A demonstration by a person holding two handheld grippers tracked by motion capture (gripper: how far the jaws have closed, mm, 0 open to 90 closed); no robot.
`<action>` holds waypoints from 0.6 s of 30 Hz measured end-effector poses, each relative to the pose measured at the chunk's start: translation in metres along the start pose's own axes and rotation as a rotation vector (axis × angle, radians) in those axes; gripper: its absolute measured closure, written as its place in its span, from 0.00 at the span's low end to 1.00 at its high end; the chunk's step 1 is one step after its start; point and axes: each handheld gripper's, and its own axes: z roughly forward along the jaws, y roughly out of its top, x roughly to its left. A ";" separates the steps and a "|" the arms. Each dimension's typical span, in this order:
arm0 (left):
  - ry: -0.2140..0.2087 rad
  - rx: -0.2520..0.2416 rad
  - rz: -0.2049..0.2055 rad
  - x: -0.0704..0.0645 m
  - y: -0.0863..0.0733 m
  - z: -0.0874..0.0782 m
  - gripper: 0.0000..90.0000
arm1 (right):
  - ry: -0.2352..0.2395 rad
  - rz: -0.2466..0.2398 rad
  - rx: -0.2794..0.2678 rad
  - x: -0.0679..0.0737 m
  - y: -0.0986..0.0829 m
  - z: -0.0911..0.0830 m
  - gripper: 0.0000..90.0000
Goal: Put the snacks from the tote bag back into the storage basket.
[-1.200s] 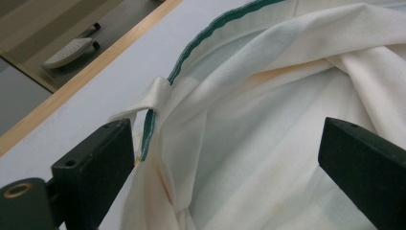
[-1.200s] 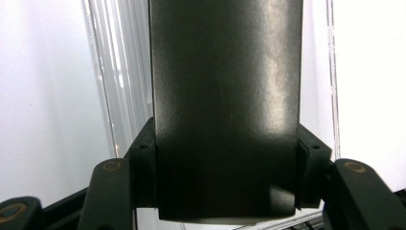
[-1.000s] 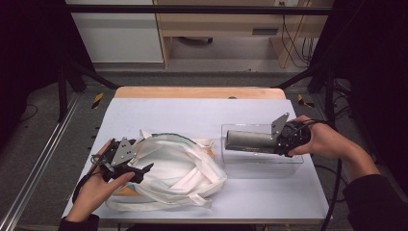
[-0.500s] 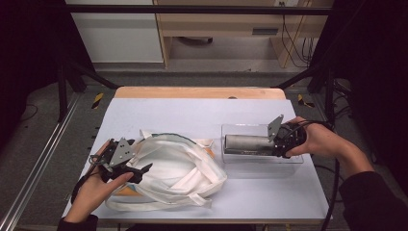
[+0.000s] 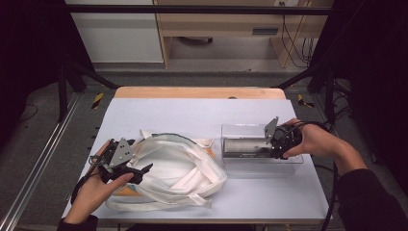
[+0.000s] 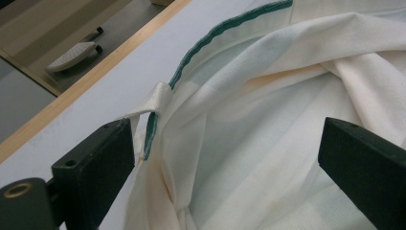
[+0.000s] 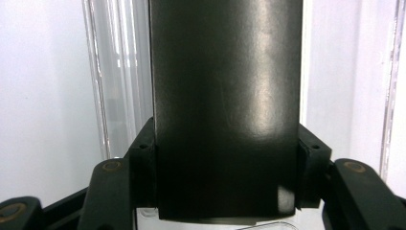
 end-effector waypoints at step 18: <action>-0.014 0.014 0.005 -0.003 -0.001 0.005 0.06 | 0.038 0.002 0.012 -0.002 -0.003 0.023 0.48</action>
